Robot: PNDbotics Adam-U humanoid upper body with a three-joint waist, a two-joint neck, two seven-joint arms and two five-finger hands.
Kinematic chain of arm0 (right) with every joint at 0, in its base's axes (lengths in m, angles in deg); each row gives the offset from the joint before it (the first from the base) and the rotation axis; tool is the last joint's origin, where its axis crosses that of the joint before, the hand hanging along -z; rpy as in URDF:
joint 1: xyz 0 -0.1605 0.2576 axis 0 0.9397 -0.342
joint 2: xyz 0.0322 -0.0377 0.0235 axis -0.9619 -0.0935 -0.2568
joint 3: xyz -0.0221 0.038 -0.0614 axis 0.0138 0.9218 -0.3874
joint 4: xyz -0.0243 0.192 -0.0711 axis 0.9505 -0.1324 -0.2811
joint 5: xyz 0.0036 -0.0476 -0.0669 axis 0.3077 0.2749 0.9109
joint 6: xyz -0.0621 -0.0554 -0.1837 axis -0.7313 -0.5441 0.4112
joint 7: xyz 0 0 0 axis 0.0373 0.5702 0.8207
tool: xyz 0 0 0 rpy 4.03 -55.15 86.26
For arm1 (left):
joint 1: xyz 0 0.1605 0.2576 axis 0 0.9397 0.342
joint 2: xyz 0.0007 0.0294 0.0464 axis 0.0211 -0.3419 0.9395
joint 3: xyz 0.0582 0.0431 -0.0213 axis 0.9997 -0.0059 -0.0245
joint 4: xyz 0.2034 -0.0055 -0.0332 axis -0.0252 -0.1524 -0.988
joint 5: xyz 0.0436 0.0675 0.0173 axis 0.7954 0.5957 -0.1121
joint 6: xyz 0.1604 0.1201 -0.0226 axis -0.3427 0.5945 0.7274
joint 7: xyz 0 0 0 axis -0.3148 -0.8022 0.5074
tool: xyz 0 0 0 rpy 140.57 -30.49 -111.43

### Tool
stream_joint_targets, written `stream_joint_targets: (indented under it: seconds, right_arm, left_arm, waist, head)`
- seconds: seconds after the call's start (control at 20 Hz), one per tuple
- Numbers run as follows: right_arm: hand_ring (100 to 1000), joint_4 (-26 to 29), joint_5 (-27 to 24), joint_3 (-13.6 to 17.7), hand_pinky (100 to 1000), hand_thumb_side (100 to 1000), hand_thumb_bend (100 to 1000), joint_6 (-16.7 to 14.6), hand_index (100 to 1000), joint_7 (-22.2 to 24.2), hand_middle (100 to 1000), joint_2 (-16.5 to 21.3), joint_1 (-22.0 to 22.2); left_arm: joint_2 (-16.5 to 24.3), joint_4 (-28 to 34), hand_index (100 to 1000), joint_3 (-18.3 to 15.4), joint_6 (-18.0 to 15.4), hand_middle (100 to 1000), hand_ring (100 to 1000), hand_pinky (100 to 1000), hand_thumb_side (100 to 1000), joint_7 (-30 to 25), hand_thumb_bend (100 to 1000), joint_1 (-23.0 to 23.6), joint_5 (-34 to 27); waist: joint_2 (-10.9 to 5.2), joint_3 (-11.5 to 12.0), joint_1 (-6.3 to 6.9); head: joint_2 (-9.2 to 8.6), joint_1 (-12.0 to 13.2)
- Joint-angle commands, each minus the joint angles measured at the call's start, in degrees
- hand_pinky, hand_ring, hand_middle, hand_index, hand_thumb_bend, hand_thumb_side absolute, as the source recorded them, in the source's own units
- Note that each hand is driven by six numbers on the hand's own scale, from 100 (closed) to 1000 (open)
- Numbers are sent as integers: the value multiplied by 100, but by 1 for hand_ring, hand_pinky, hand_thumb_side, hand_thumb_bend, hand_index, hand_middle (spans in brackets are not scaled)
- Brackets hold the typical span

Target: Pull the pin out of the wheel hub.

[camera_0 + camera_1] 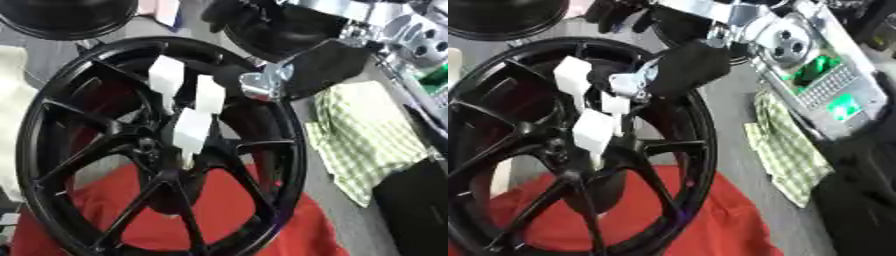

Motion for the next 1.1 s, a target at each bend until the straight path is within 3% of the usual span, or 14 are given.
stream_joint_targets:
  seconds: [0.05,0.6,1.1]
  right_arm:
    - [918,53,122,14,858,443,336,8,858,53,774,4,-59]
    - [925,53,324,-49,863,450,326,135,862,40,780,-157,17]
    - [927,8,654,-77,865,389,360,128,863,53,783,-131,126]
  left_arm:
    - [126,87,666,-54,-2,538,566,689,837,27,100,-6,37]
    - [89,87,667,-71,11,539,567,690,838,41,100,32,44]
    - [59,87,667,-61,12,540,568,690,842,22,100,12,40]
  waist:
    - [-129,-26,61]
    - [-88,-72,65]
    - [-2,-41,66]
  head:
    - [2,65]
    - [46,125]
    - [-24,71]
